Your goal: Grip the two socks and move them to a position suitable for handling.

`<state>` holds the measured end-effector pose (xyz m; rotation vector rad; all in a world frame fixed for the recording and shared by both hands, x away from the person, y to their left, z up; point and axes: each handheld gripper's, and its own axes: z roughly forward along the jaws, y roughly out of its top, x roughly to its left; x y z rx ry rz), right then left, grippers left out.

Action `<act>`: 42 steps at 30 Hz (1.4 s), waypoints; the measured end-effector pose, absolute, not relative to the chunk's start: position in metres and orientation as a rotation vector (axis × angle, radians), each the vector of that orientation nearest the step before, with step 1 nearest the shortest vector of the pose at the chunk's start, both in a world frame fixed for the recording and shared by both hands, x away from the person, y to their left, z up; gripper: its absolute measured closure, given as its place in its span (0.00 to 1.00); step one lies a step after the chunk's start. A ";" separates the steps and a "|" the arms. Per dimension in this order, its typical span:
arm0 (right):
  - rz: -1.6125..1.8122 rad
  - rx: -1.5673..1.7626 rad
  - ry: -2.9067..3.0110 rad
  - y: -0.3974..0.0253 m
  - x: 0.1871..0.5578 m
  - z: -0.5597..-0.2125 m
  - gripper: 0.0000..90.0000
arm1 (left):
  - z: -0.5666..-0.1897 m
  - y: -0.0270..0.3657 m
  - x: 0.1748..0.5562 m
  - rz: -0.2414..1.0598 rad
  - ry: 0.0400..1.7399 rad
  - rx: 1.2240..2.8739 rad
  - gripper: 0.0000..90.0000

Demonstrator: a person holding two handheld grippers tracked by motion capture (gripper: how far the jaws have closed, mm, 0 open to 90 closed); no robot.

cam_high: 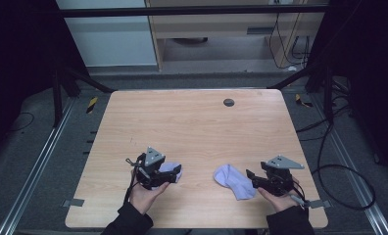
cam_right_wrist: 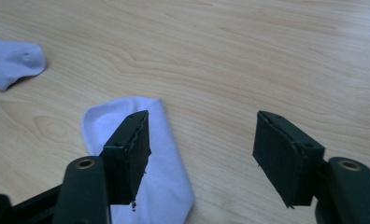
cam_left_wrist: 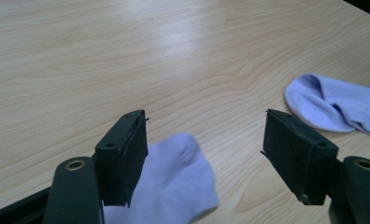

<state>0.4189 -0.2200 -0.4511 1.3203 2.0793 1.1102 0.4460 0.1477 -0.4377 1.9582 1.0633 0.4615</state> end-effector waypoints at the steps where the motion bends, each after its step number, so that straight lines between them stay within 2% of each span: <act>1: 1.108 1.319 2.084 -0.219 0.418 -0.451 0.44 | -0.438 0.144 0.446 0.459 1.059 1.964 0.34; 6: 1.118 1.306 2.135 -0.214 0.414 -0.453 0.49 | -0.440 0.125 0.449 0.439 1.043 1.988 0.35; 31: 1.080 1.256 2.279 -0.196 0.398 -0.473 0.60 | -0.466 0.065 0.451 0.420 0.992 2.061 0.43; 42: 1.072 1.239 2.325 -0.194 0.393 -0.481 0.64 | -0.476 0.043 0.455 0.419 0.976 2.090 0.51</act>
